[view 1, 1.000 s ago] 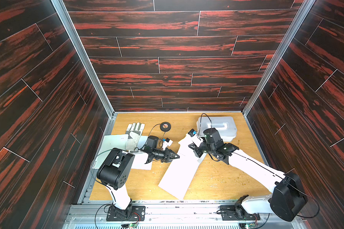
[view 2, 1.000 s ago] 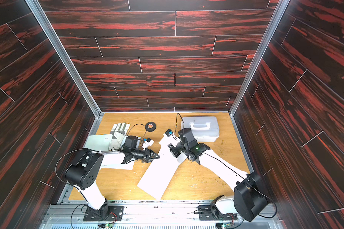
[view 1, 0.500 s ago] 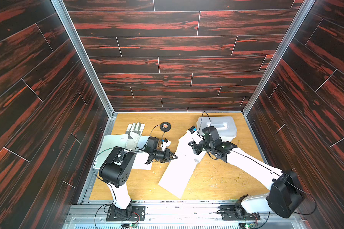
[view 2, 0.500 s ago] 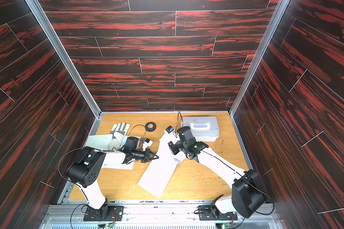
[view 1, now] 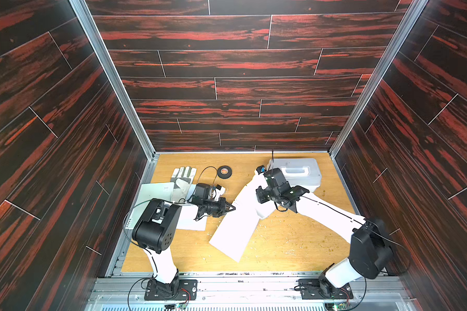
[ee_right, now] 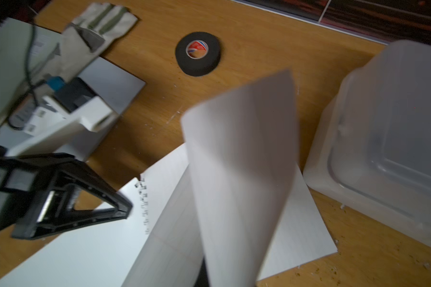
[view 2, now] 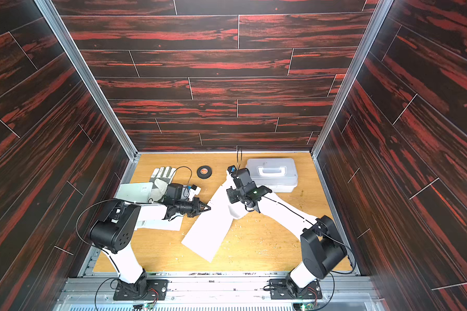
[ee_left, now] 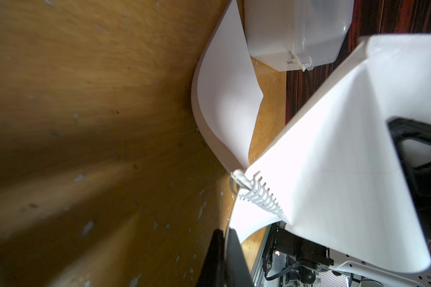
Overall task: Tear off pages from different notebooks
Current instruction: Tear off the paper from the notebook.
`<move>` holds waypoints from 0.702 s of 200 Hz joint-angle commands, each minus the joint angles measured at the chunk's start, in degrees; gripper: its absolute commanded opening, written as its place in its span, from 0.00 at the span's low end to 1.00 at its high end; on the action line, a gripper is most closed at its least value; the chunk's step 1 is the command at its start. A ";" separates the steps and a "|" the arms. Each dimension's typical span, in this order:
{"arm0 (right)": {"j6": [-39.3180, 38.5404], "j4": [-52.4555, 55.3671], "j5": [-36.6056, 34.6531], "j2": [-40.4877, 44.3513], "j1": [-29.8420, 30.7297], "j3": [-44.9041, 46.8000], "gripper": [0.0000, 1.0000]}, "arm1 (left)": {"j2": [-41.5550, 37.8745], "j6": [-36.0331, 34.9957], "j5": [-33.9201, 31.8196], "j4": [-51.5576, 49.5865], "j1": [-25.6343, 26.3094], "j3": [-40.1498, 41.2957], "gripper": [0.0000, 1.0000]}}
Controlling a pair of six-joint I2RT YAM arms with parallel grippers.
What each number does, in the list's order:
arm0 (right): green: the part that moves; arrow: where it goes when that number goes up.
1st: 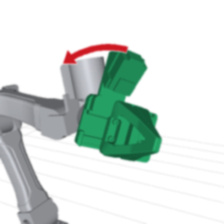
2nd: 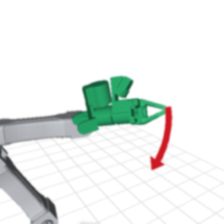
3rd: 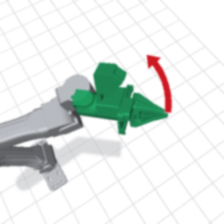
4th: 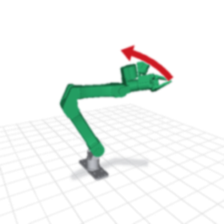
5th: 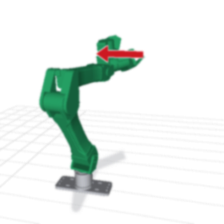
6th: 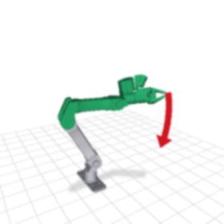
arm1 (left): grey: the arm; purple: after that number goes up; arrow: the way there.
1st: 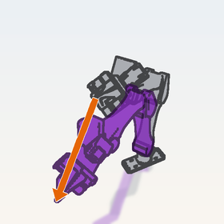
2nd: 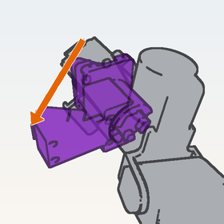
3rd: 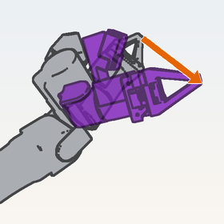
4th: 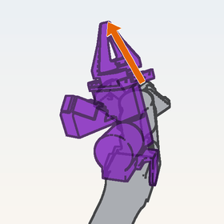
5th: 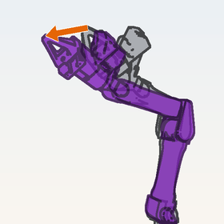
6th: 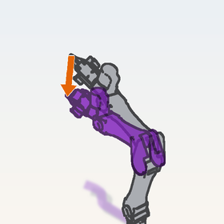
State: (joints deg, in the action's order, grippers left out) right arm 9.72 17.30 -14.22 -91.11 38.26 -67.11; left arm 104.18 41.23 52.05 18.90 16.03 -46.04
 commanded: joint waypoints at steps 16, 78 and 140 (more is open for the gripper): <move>7.43 8.81 -8.68 -1.77 -0.22 -0.45 0.00 | -0.65 1.92 -7.03 0.46 -2.83 -0.39 0.00; 8.24 8.98 -7.26 -1.63 0.08 1.24 0.00 | 0.40 2.71 -6.75 0.57 -3.38 -0.90 0.00; -0.19 0.82 0.44 -1.88 9.50 -1.38 0.00 | 0.63 3.90 -6.28 1.98 -3.11 -0.46 0.00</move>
State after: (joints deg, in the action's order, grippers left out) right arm 12.53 18.81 -17.21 -92.53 44.82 -66.96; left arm 104.53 43.16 51.22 18.28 13.82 -45.98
